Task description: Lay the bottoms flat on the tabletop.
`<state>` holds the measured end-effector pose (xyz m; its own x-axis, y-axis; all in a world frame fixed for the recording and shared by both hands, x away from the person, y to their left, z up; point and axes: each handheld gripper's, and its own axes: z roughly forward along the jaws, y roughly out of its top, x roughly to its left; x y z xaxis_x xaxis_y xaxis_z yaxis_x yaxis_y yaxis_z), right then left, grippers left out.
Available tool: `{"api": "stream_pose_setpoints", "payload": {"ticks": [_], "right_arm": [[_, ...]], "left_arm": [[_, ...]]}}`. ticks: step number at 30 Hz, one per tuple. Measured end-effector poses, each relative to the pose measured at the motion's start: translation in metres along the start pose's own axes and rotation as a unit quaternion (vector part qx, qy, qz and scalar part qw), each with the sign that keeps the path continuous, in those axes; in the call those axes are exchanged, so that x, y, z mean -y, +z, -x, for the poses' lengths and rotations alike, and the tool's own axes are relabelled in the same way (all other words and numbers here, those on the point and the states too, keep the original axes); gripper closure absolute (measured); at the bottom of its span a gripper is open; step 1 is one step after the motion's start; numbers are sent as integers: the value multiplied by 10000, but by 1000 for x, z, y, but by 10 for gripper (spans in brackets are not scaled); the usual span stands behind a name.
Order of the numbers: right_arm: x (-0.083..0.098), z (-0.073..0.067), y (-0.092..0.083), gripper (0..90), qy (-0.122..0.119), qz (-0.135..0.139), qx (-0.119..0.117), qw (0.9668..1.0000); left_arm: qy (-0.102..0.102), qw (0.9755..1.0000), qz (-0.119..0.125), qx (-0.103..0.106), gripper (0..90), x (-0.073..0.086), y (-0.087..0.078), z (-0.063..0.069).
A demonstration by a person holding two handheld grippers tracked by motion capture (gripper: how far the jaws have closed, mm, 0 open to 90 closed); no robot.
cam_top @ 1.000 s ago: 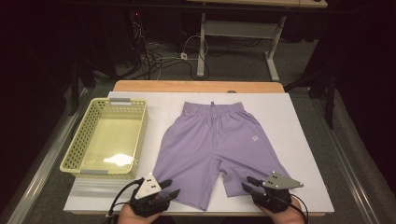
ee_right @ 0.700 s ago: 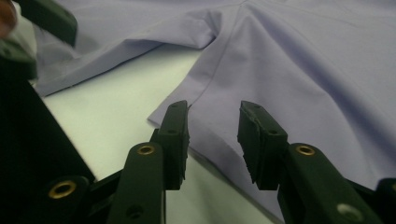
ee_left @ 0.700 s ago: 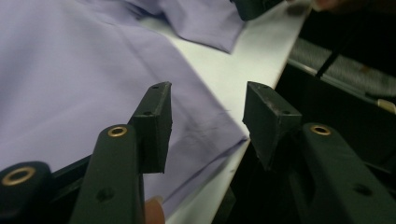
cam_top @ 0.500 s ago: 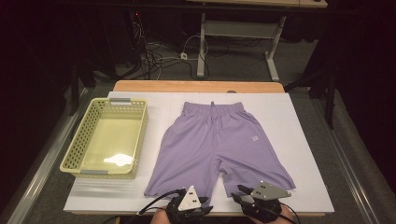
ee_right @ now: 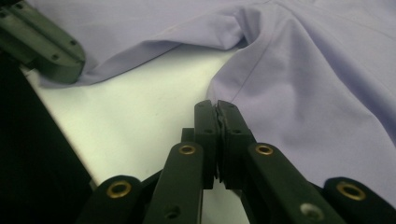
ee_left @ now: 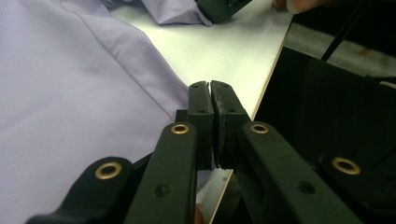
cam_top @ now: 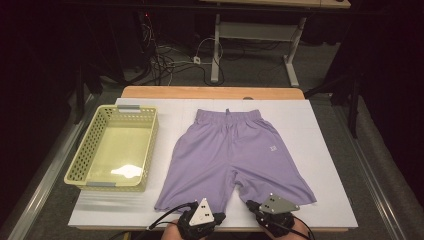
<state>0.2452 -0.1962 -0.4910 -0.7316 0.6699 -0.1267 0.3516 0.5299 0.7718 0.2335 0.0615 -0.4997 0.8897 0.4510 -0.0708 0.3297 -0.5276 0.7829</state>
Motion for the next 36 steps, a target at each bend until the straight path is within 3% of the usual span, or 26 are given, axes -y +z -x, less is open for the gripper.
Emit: {"api": "stream_pose_setpoints", "payload": {"ticks": [7,19,24,36], "right_arm": [[1,-13,-19,892,-279,147,-82,9995],[3,-35,-32,890,-257,225,-247,9991],[5,-34,-27,887,-110,230,-429,9988],[7,-31,-31,884,-170,275,-390,9987]], "left_arm": [[55,10000,-8,4,865,0,-3,0],[43,10000,34,28,865,1,-8,-2],[59,9999,74,133,867,-1,-8,2],[88,9993,-7,366,867,-7,6,12]]}}
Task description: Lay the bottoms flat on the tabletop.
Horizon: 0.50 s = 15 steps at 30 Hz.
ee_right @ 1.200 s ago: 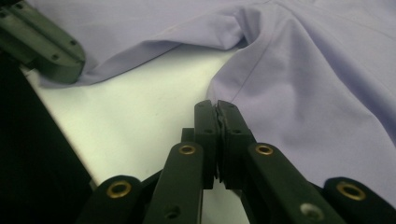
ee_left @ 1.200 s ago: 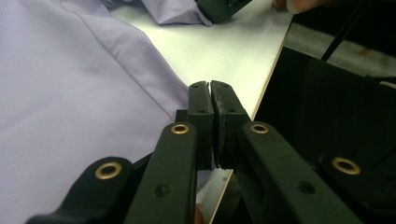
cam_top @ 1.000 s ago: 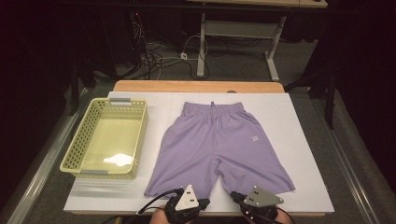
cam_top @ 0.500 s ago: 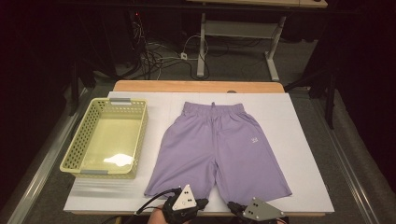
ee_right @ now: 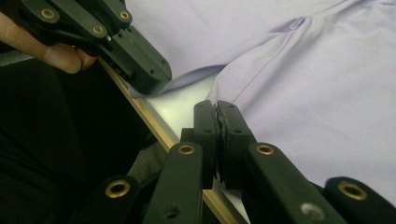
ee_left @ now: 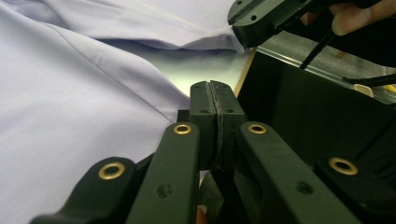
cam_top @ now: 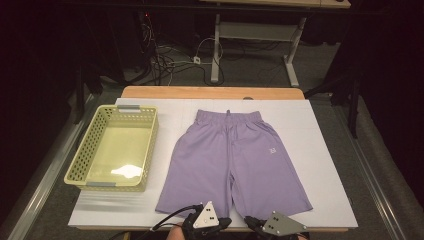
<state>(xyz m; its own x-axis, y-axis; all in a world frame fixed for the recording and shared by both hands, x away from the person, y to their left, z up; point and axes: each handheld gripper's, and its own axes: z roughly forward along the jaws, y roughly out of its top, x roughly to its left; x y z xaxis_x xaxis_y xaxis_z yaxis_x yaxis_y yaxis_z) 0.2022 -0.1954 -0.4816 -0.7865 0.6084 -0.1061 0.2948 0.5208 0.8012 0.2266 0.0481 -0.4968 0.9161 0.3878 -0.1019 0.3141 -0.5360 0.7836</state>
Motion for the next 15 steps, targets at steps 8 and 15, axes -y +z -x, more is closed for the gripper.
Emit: {"api": "stream_pose_setpoints", "payload": {"ticks": [8,15], "right_arm": [[0,-1,2,883,-3,-35,-11,10000],[1,-3,2,881,-43,-30,-55,10000]], "left_arm": [[78,9999,-17,100,861,0,1,1],[35,9995,282,131,715,3,-22,-4]]}}
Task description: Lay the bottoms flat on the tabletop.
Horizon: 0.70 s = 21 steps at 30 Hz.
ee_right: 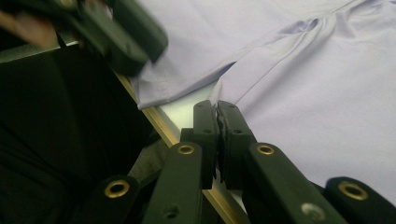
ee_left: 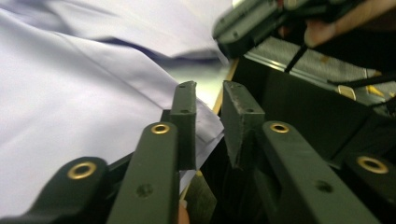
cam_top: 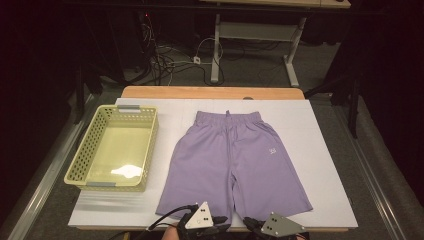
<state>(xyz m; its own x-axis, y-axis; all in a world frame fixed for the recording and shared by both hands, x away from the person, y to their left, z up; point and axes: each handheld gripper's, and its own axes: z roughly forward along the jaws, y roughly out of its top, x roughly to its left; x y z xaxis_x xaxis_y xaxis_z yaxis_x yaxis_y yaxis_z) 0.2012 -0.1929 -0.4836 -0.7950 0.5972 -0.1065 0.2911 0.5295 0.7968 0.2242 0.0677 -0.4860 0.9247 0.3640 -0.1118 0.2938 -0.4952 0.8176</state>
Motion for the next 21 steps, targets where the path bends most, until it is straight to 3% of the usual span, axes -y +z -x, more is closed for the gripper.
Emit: {"api": "stream_pose_setpoints", "payload": {"ticks": [7,15,21], "right_arm": [[0,-5,3,881,-94,-85,-118,9998],[1,-10,12,868,-167,-241,-278,9992],[-1,-8,10,703,-2,-72,-481,9988]], "left_arm": [[-155,9990,279,-301,556,7,-23,-16],[-261,9964,561,-585,406,11,-32,-28],[-329,9953,603,-686,306,13,-39,-37]]}}
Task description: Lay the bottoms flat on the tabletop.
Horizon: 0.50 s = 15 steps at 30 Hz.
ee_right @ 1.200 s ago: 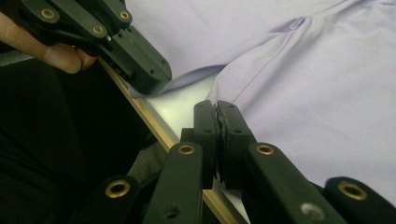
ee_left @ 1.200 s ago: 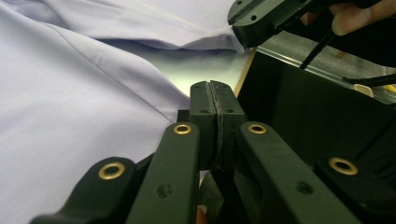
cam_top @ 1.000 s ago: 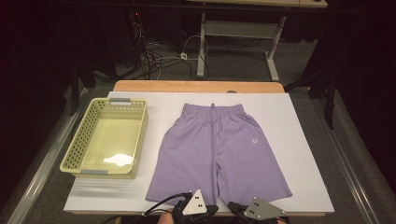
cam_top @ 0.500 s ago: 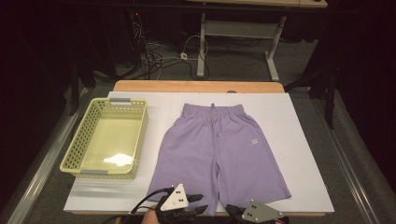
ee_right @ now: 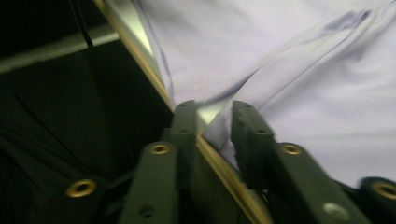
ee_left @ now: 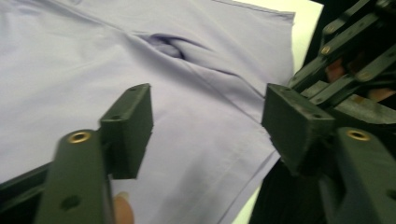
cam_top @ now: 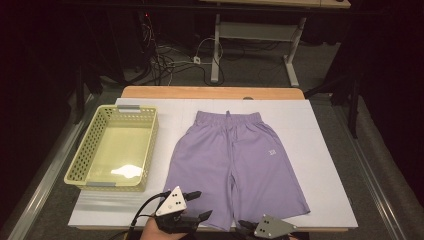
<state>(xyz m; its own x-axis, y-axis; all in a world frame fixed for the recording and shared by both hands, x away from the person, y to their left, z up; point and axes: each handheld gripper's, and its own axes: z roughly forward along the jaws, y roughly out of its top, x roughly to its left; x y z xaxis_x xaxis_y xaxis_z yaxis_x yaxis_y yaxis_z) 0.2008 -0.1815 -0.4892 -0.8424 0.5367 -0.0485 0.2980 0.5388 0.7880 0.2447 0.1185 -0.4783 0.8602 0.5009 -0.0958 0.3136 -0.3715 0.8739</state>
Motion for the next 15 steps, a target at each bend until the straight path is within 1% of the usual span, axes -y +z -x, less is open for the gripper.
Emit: {"api": "stream_pose_setpoints", "payload": {"ticks": [2,3,5,8,10,11,12,13,15], "right_arm": [[-1,3,-4,634,108,152,22,9998],[0,6,-6,583,151,209,67,9996],[1,11,-8,464,247,320,221,9989],[4,20,-11,331,365,483,419,9973],[8,27,-12,237,498,584,567,9954],[9,31,-12,199,569,624,629,9944],[10,34,-12,174,637,629,687,9936],[11,37,-12,155,697,661,741,9926],[13,43,-14,127,790,706,856,9907]], "left_arm": [[-50,10000,-13,-62,259,1,-2,-3],[-99,9999,8,-87,229,1,-3,-5],[-145,9998,21,-168,197,2,-6,-8],[-226,9991,31,-348,148,3,-8,-14],[-263,9987,46,-438,135,4,-9,-17],[-261,9985,40,-479,133,4,-10,-18],[-293,9982,27,-518,109,4,-9,-19],[-309,9982,2,-518,80,4,-9,-20],[-295,9983,29,-504,79,4,-11,-21]]}}
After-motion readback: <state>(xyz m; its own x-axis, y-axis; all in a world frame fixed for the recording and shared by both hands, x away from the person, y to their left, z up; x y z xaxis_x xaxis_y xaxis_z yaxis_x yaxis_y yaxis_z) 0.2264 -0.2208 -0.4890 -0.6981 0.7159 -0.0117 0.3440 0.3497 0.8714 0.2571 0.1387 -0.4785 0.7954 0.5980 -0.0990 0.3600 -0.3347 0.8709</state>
